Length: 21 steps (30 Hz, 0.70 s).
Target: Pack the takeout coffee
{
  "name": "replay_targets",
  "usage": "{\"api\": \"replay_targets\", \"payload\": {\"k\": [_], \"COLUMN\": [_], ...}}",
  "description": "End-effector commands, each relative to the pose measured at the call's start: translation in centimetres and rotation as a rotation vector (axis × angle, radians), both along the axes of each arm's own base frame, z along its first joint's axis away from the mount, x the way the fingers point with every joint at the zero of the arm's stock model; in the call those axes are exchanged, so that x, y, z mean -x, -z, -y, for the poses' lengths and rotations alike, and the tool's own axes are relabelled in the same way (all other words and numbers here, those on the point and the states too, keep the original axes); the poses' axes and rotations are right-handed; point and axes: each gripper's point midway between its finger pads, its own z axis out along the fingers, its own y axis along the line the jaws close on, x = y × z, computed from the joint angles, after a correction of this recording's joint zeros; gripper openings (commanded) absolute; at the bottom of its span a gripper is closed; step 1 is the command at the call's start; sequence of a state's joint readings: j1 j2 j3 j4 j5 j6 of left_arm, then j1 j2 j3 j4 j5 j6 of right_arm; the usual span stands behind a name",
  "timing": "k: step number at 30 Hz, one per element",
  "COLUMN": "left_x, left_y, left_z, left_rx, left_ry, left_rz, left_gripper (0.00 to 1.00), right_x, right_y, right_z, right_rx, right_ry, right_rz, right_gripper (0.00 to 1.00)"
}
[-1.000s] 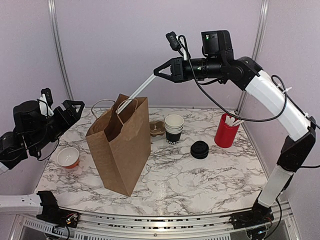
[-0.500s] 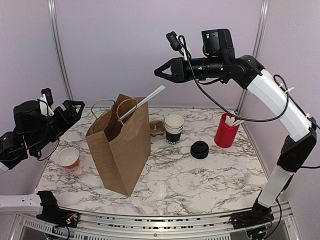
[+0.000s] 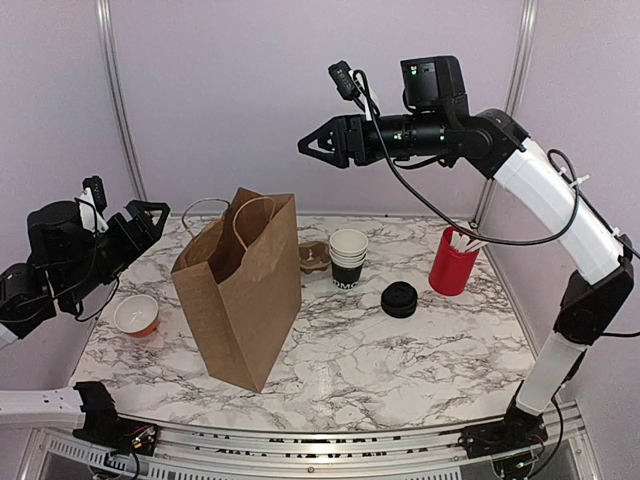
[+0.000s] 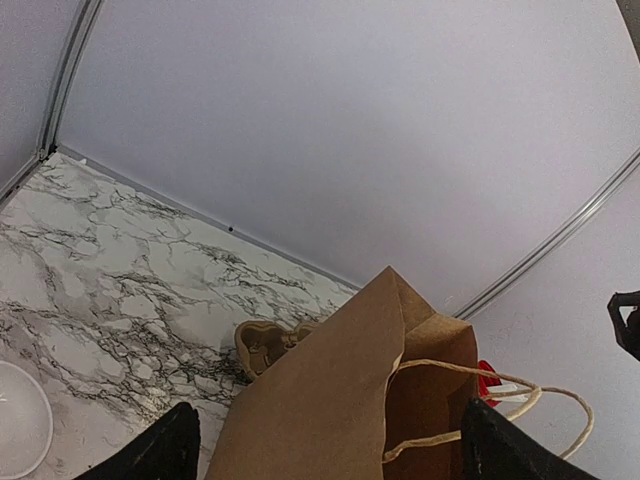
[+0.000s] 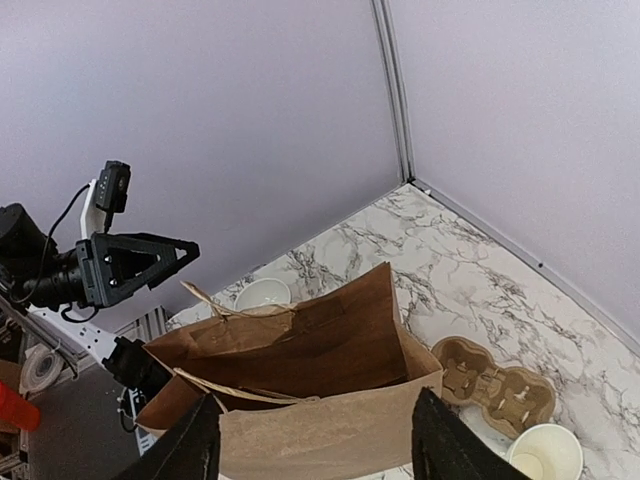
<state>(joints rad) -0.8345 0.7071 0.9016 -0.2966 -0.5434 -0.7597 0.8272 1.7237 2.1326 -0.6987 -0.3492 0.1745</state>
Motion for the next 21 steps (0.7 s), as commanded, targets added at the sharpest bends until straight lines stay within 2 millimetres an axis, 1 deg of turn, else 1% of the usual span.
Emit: {"api": "replay_targets", "payload": {"k": [1,4,5,7,8,9,10,14,15,16,17,18,21], "left_x": [0.0,0.1,0.1,0.1,0.1,0.1,0.1,0.0,0.0,0.0,0.0,0.0,-0.2], "left_y": [-0.4,-0.5,-0.6,-0.7,-0.8,-0.9,-0.9,-1.0,-1.0,-1.1,-1.0,-1.0,-0.9], "left_z": [0.0,-0.2,-0.2,-0.3,-0.4,-0.4,-0.4,-0.5,-0.7,-1.0,-1.4,-1.9,-3.5], "left_rx": [0.011,0.011,0.012,0.009,0.007,0.007,0.007,-0.004,-0.011,-0.019,-0.027,-0.037,-0.077], "left_ry": [-0.003,-0.005,-0.006,-0.01,-0.012,-0.012,-0.014,-0.02,-0.028,-0.043,-0.061,-0.085,-0.145], "left_rz": [0.011,0.014,0.017,0.022,0.024,0.026,0.027,0.03,0.031,0.033,0.031,0.029,0.026], "left_gripper": [0.91,0.91,0.91,0.91,0.91,0.91,0.91,0.91,0.92,0.93,0.98,0.99,0.99], "right_x": [0.2,-0.2,-0.3,-0.6,-0.8,-0.8,-1.0,-1.7,-2.0,-2.4,-2.7,-3.2,-4.0], "right_y": [-1.8,-2.4,-2.6,-2.8,-2.4,-3.0,-2.6,-2.3,-1.2,-0.5,0.0,0.6,2.1], "right_z": [1.0,2.1,2.6,3.6,4.0,4.7,5.1,7.5,7.9,8.6,9.5,10.6,14.8], "right_rx": [-0.025,-0.034,-0.04,-0.052,-0.048,-0.065,-0.062,-0.062,-0.039,-0.023,-0.011,-0.002,-0.028], "right_ry": [0.039,0.101,0.124,0.174,0.2,0.228,0.254,0.369,0.398,0.437,0.48,0.529,0.647], "right_rz": [0.05,0.082,0.096,0.12,0.124,0.142,0.145,0.173,0.168,0.171,0.177,0.185,0.193], "right_gripper": [0.74,0.98,1.0,1.0,1.0,1.0,1.0,1.0,1.0,1.0,1.0,1.0,1.0]}}
